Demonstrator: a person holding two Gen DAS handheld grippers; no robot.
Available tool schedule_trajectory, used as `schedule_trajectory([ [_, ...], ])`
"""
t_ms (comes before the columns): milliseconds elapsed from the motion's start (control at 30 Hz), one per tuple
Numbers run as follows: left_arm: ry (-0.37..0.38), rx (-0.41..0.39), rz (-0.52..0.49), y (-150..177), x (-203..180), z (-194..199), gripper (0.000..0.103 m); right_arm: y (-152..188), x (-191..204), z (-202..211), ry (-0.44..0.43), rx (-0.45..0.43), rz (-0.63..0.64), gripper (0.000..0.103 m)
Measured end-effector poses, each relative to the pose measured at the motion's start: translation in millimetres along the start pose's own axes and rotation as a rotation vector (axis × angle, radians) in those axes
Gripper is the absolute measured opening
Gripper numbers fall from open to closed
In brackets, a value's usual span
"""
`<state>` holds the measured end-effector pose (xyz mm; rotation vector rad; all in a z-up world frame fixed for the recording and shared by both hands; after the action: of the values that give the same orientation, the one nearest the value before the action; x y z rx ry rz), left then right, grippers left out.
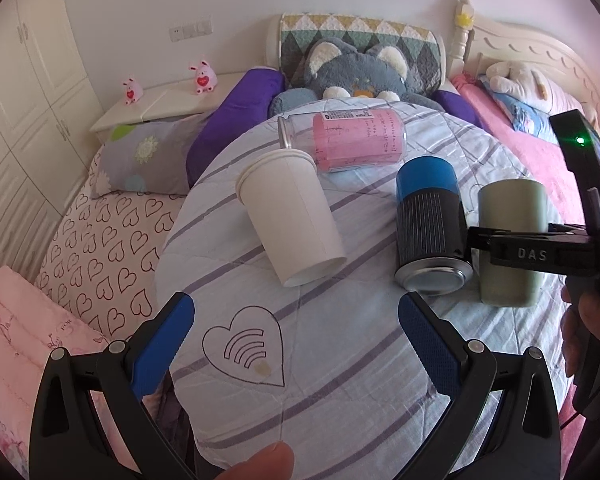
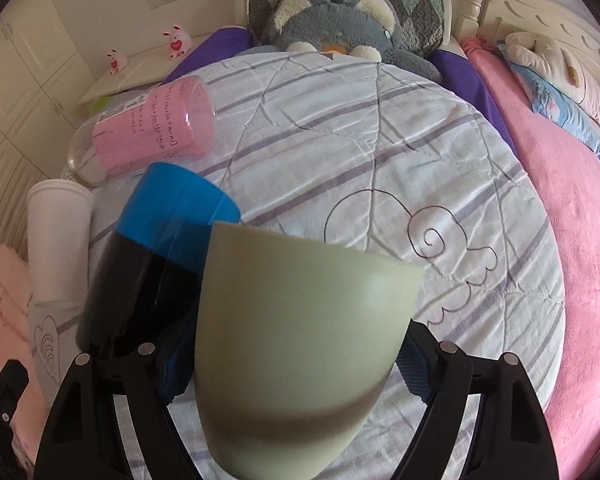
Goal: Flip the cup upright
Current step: 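Lift the pale green cup with the right gripper, rim toward the left tool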
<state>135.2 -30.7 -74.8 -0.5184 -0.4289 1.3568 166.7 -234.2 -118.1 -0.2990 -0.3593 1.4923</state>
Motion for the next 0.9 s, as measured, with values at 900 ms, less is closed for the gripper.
schedule_trajectory([
  [900, -0.031, -0.058, -0.009, 48, 2, 66, 0.103, 128, 37, 105, -0.176, -0.028, 0.158, 0.080],
])
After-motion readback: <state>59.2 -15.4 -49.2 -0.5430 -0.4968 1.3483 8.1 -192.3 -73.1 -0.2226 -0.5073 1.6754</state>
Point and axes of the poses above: each gripper's, at about its wrist camera, not at the fingertips, and z roughly against the way its jaws point, x to its left, y to its underside, the point moved 4 cm from there along -z, roughly the way its jaws point, and after that the axes turned 3 degrees about y, right-handed, at the moved point
